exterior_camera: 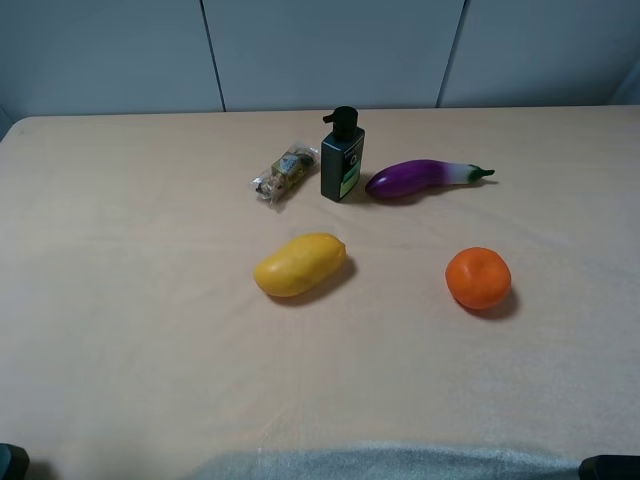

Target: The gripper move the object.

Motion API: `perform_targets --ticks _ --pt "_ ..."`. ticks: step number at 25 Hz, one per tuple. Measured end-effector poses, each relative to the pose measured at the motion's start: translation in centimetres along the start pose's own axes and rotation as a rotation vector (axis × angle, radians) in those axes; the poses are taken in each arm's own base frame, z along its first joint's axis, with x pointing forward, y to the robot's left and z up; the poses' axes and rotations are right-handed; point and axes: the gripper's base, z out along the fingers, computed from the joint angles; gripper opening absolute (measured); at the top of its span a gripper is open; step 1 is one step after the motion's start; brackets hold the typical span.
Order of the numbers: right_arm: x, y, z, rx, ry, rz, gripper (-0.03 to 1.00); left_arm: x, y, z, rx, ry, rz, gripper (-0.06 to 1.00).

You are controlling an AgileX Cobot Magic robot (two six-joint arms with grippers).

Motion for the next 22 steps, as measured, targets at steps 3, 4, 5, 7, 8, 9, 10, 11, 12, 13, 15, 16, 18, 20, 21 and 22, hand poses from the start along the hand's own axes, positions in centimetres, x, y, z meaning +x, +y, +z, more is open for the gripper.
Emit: perform_targets --ticks 3,4,5,7,8,9,10,11,12,13,15,16,18,20,21,22 --pt "0.0 0.0 0.0 0.0 0.0 0.0 0.63 0.3 0.1 -0.4 0.002 -0.033 -0.019 0.74" --pt "0.0 0.0 0.0 0.0 0.0 0.0 0.63 0.3 0.1 -0.4 0.003 -0.037 -0.021 0.74" --pt "0.0 0.0 0.0 0.0 0.0 0.0 0.63 0.3 0.1 -0.4 0.003 -0.039 -0.022 0.74" --pt "0.0 0.0 0.0 0.0 0.0 0.0 0.63 0.4 0.1 -0.5 0.003 -0.041 -0.022 0.74" --pt "0.0 0.0 0.0 0.0 0.0 0.0 0.63 0.4 0.1 -0.5 0.003 -0.042 -0.022 0.74" --pt "0.0 0.0 0.0 0.0 0.0 0.0 0.63 0.4 0.1 -0.5 0.003 -0.042 -0.022 0.74" --pt "0.0 0.0 0.0 0.0 0.0 0.0 0.63 0.4 0.1 -0.5 0.003 -0.042 -0.022 0.74" --pt "0.0 0.0 0.0 0.0 0.0 0.0 0.63 0.4 0.1 -0.5 0.003 -0.043 -0.023 0.74" --pt "0.0 0.0 0.0 0.0 0.0 0.0 0.63 0.4 0.1 -0.5 0.003 -0.044 -0.023 0.74" --pt "0.0 0.0 0.0 0.0 0.0 0.0 0.63 0.4 0.1 -0.6 0.004 -0.052 -0.024 0.74" --pt "0.0 0.0 0.0 0.0 0.0 0.0 0.63 0.7 0.2 -1.0 0.006 -0.085 -0.03 0.74" --pt "0.0 0.0 0.0 0.0 0.0 0.0 0.63 0.9 0.3 -1.3 0.007 -0.105 -0.034 0.74" --pt "0.0 0.0 0.0 0.0 0.0 0.0 0.63 1.0 0.3 -1.5 0.007 -0.119 -0.037 0.74" --pt "0.0 0.0 0.0 0.0 0.0 0.0 0.63 1.0 0.3 -1.5 0.007 -0.122 -0.037 0.74" --pt "0.0 0.0 0.0 0.0 0.0 0.0 0.63 1.0 0.3 -1.5 0.007 -0.123 -0.037 0.74" --pt "0.0 0.0 0.0 0.0 0.0 0.0 0.63 1.1 0.3 -1.5 0.007 -0.124 -0.037 0.74"
